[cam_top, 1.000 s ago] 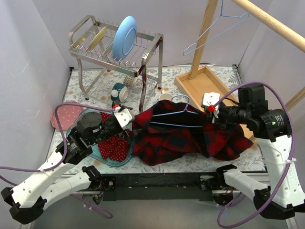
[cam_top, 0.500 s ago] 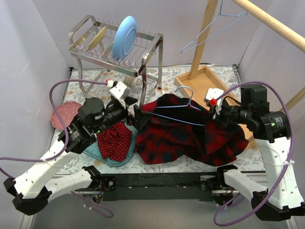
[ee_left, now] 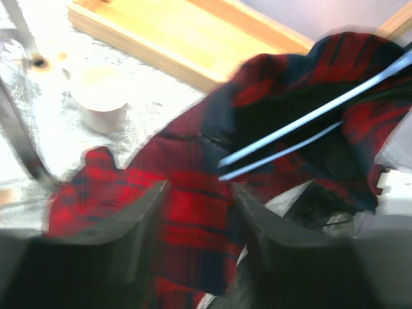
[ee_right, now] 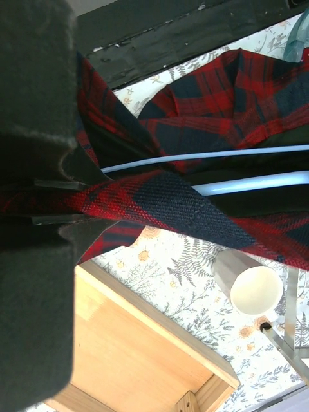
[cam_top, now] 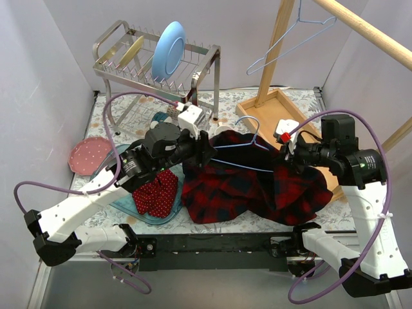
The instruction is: Place the skirt on the hanger
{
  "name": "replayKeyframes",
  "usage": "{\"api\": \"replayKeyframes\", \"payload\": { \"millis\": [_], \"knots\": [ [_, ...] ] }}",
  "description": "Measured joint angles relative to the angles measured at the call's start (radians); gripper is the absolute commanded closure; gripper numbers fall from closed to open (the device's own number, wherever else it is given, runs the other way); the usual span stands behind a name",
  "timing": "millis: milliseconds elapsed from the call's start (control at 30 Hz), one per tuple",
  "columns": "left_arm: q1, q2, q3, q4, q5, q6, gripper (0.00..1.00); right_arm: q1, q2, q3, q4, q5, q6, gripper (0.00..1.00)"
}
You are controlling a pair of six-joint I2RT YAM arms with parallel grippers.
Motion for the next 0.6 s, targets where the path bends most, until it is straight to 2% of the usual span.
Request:
{"api": "replayKeyframes", "payload": {
  "millis": [100, 133, 367, 600],
  "knots": [
    [-0.022, 0.03, 0.04, -0.043, -0.039, 0.012, 0.99, -0.002, 0.0, -0.002, 0.005, 0.004, 0.003, 0.99],
    [-0.022, 0.034, 0.045, -0.053, -0.046, 0.014, 1.0, -0.004, 0.0, -0.002, 0.006, 0.006, 0.006, 0.99],
    [-0.026, 0.035, 0.072, -0.116, -0.04, 0.037, 1.0, -0.012, 0.0, -0.034, 0.051, 0.003, 0.045, 0.99],
    [-0.026, 0.035, 0.149, -0.13, 0.137, 0.055, 1.0, -0.019, 0.026, -0.119, 0.122, -0.007, 0.071, 0.99]
  ]
}}
